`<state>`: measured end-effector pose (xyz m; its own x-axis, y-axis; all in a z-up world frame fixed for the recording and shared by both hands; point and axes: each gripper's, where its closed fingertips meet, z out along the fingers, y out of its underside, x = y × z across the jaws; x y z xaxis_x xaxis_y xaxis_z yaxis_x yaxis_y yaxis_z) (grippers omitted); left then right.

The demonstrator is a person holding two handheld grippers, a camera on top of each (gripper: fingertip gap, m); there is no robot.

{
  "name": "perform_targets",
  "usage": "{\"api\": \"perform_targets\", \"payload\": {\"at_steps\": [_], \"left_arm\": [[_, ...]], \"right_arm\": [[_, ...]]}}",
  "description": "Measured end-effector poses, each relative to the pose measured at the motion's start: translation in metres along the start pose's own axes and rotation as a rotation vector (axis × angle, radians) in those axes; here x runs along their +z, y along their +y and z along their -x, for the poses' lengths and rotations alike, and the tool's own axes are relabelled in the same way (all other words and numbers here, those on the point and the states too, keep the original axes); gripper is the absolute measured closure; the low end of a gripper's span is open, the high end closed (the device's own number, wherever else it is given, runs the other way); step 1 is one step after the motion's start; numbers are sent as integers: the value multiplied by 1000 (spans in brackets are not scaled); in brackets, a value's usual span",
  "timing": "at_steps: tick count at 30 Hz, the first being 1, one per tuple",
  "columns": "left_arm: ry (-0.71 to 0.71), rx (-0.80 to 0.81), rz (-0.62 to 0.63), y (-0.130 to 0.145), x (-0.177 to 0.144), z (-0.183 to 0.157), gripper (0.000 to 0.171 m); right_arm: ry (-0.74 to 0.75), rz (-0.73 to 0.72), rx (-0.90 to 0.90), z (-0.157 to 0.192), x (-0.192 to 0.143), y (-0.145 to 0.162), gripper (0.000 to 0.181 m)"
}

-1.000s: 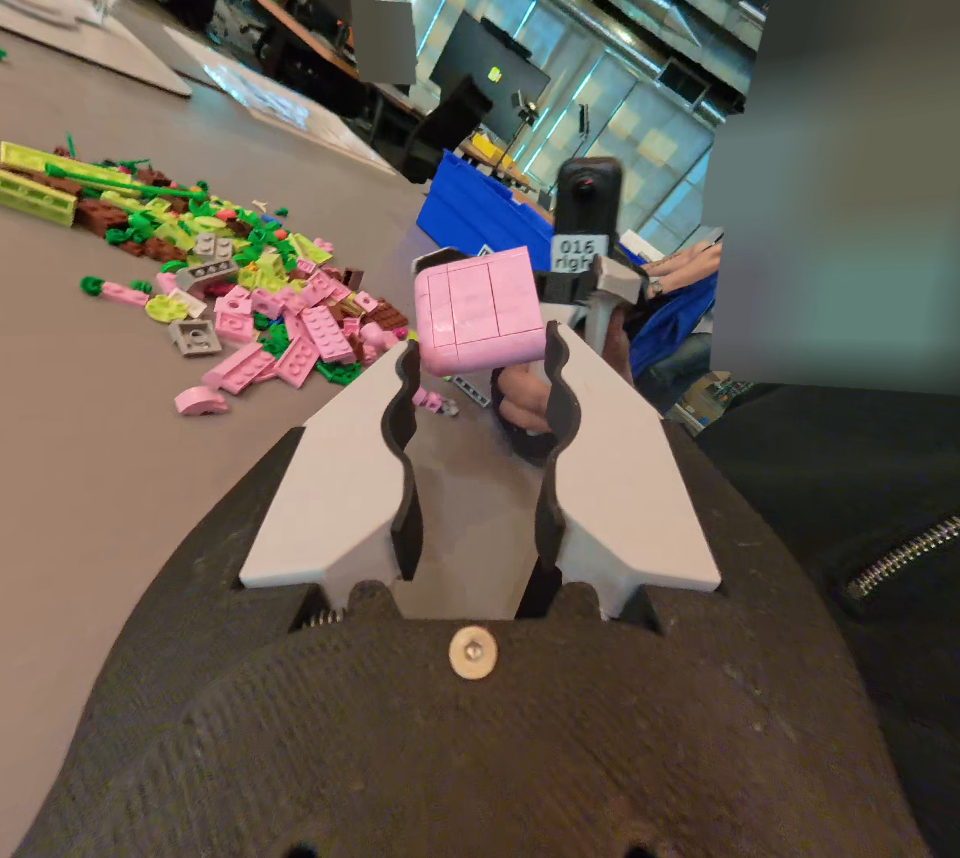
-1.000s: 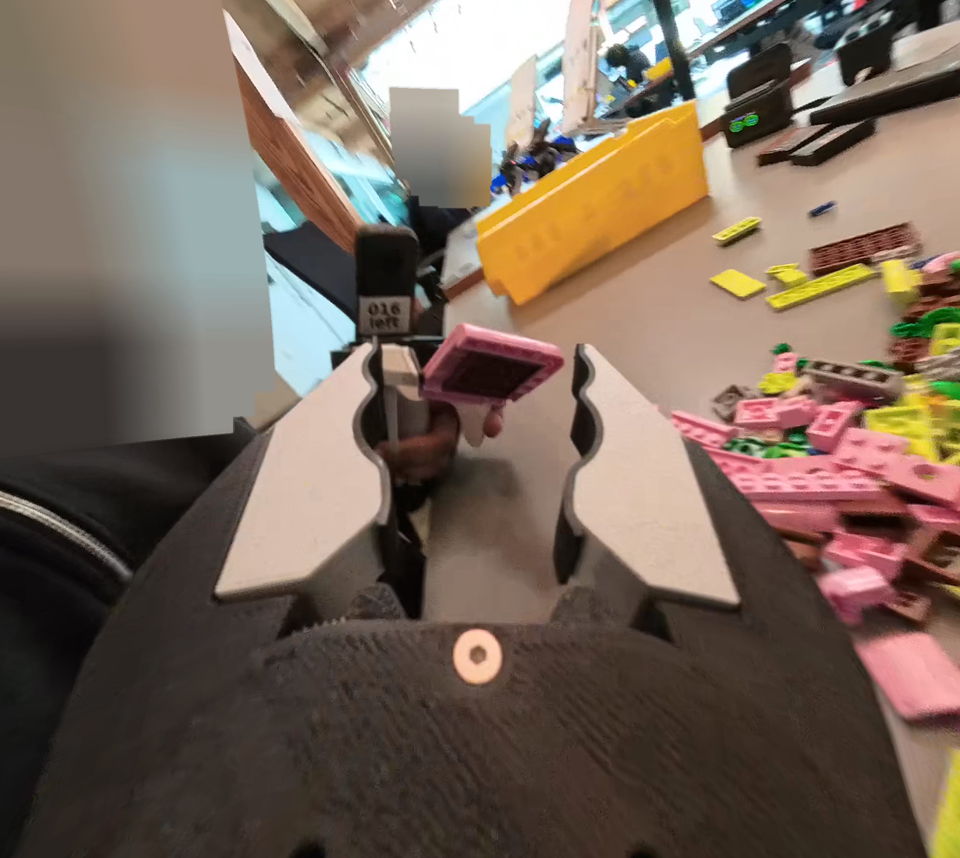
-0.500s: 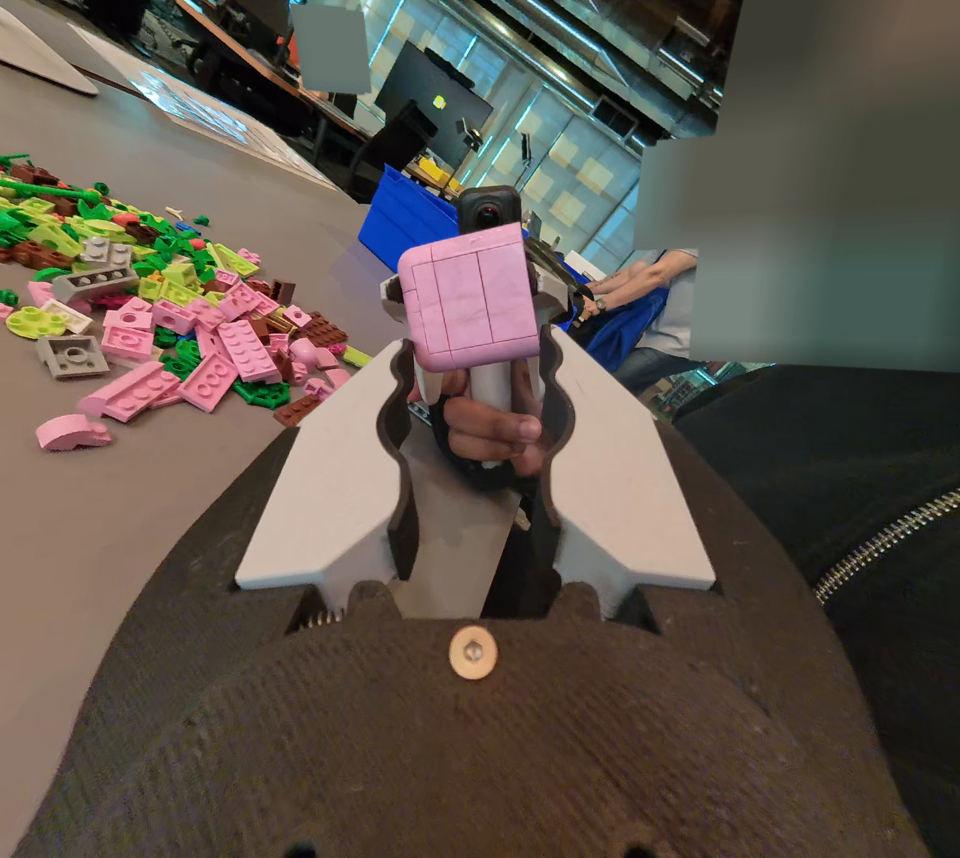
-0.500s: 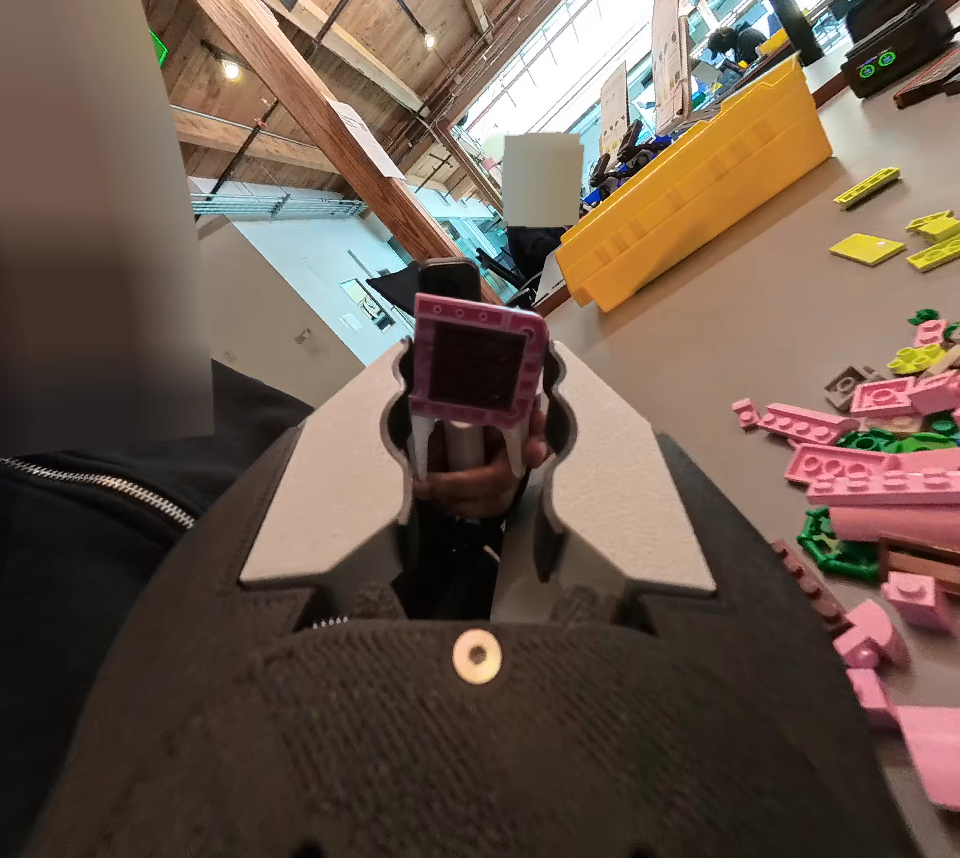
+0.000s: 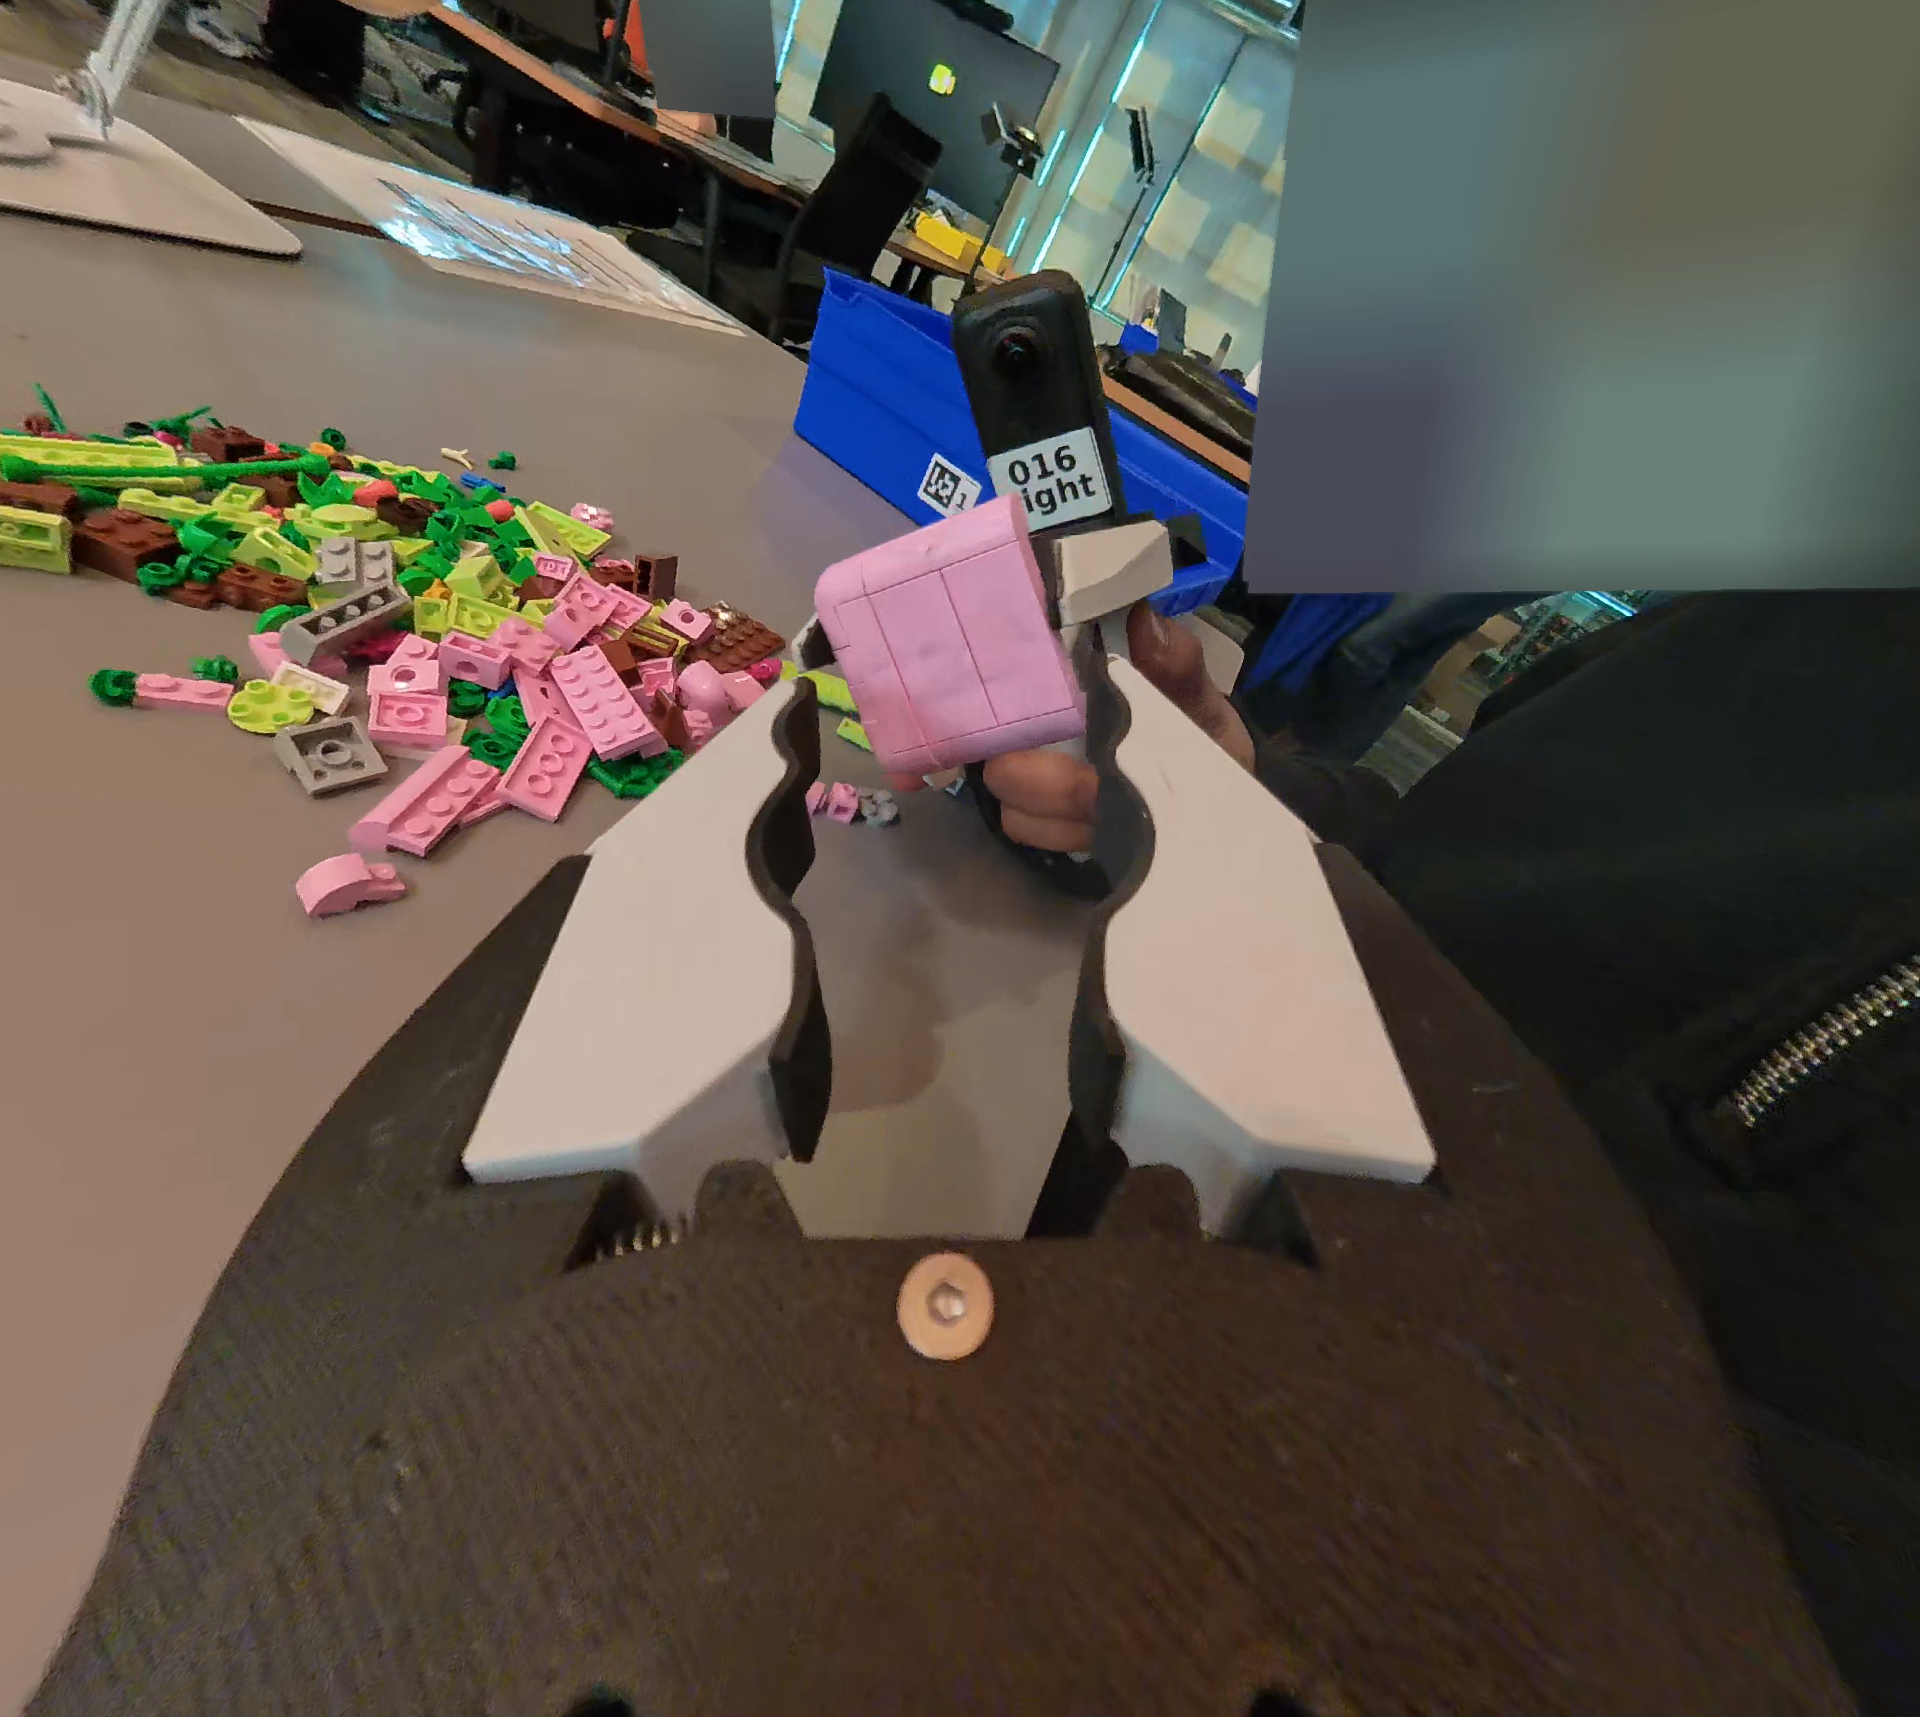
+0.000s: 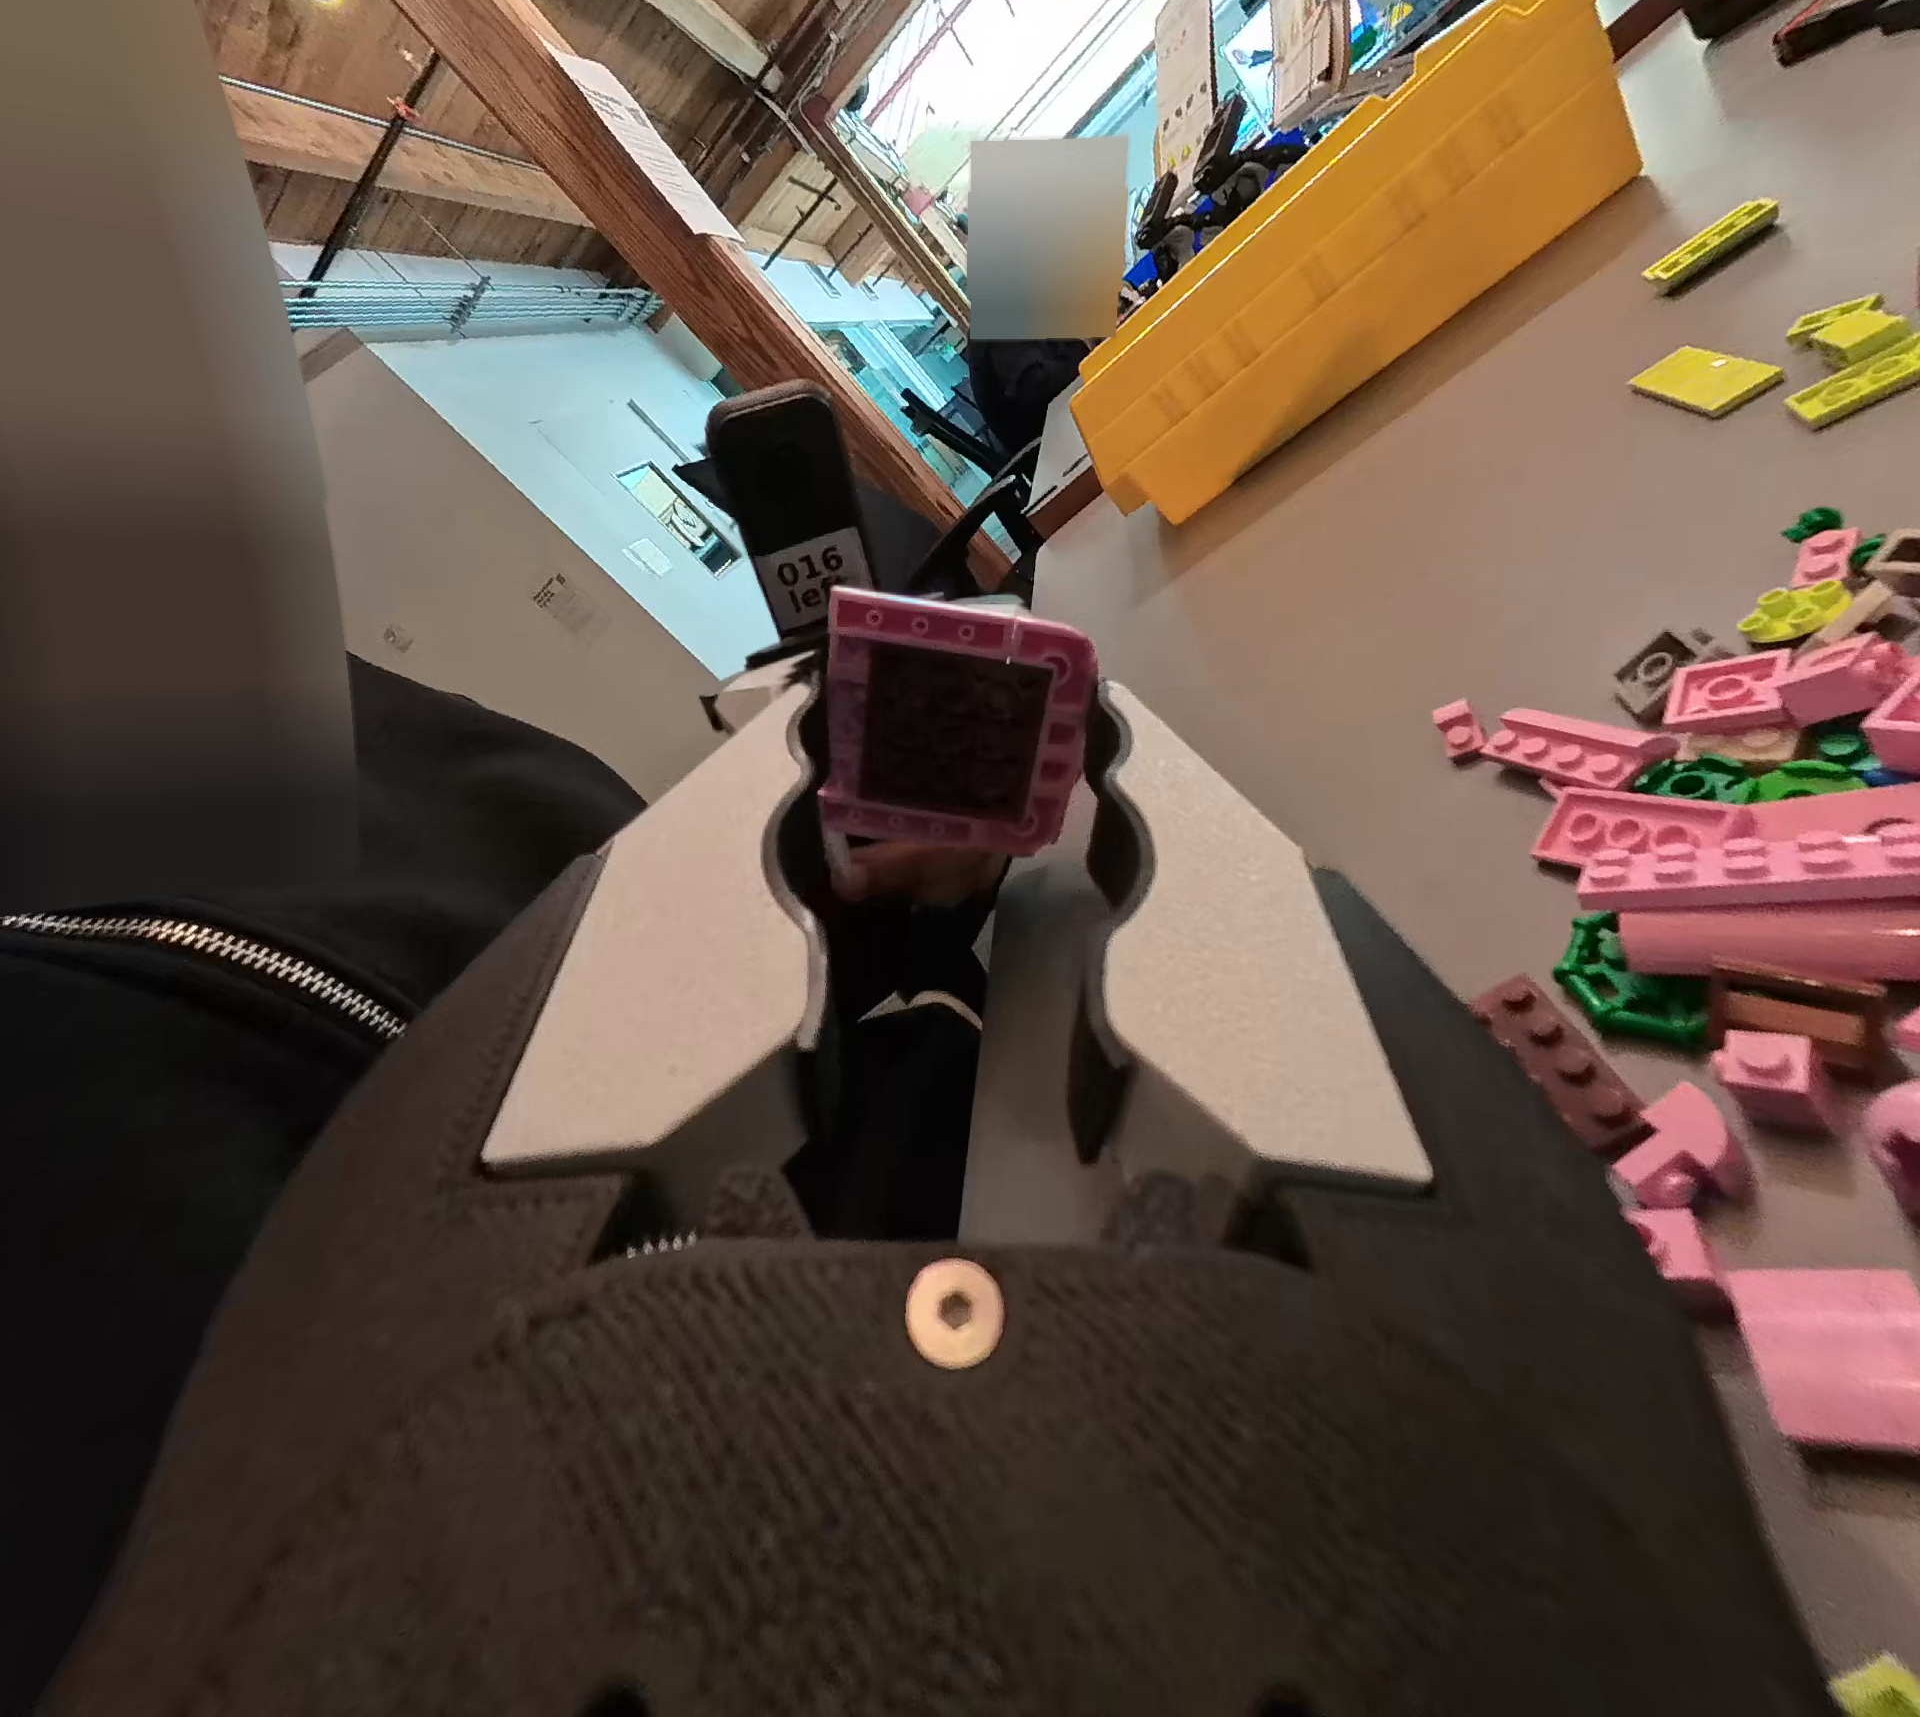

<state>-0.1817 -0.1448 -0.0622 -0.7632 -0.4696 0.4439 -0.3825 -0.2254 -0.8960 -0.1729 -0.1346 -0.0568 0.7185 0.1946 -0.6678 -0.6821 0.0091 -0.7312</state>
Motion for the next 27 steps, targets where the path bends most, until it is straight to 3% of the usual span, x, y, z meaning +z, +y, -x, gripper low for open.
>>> {"api": "perform_targets", "payload": {"at_steps": [6,14,22,26,27], "left_arm": [[3,-27,20,6,1,2,117],[108,-49,23,6,1,-13,145],[168,-136,-32,-1,0,-21,160],[156,-142,-42,-2,1,-18,162],[142,-134,-41,-2,1,-17,156]], "right_arm": [[11,25,9,1,-3,5,134],[11,52,7,2,-1,10,134],[-31,46,102,4,-4,12,134],[-16,45,113,1,-5,11,135],[-16,44,114,1,-5,11,135]]}}
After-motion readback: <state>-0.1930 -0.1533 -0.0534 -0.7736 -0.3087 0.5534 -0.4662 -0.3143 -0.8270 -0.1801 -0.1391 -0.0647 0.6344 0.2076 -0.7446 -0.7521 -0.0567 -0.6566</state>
